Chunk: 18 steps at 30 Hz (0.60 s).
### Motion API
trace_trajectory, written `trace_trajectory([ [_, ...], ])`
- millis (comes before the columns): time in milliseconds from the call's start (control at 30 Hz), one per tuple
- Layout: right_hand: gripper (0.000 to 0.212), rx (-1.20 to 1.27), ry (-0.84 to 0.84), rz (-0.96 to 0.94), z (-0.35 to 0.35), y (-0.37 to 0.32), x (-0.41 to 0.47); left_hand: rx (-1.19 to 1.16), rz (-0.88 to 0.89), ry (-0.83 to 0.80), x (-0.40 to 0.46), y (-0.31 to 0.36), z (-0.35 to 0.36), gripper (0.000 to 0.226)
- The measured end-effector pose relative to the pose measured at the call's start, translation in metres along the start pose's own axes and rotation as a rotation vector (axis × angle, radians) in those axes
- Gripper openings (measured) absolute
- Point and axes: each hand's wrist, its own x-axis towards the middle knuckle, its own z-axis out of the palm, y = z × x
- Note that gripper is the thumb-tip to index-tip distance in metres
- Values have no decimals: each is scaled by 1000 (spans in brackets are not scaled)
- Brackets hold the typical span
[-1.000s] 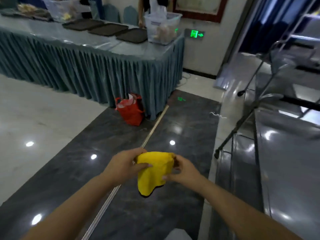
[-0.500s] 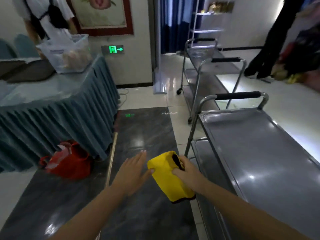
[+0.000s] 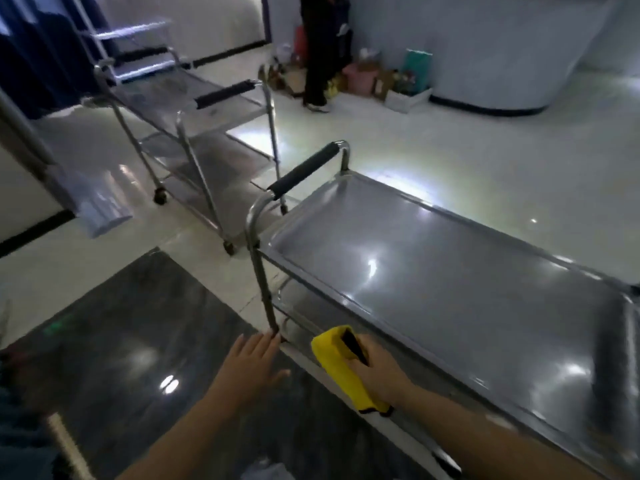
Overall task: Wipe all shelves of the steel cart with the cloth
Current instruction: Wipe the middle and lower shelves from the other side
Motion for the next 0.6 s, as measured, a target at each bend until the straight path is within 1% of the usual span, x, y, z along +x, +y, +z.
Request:
trace_trajectory([
  [33,46,12,69,48,7,3,-1,22,74,5,14,-10,1,104],
  [100,34,43,240,132,20,10,-9,122,202,93,37,-27,1,101],
  [133,32,46,321,171,25,13,-13,140,257,66,47,-33,2,102],
  [200,33,29,458,254,33,22,-20,135,359,-49,68,-47,9,100],
  [300,39,12,664,376,42,42,-30,175,454,-62,99,-61,18,74],
  [367,44,-9,748,461,45,57,-36,156,471,-62,114,-63,25,70],
  [467,48,0,842,519,43,89,-36,145,498,-59,135,-52,46,68],
  [600,46,11,934,606,39,150,-22,141,537,-92,171,-31,88,69],
])
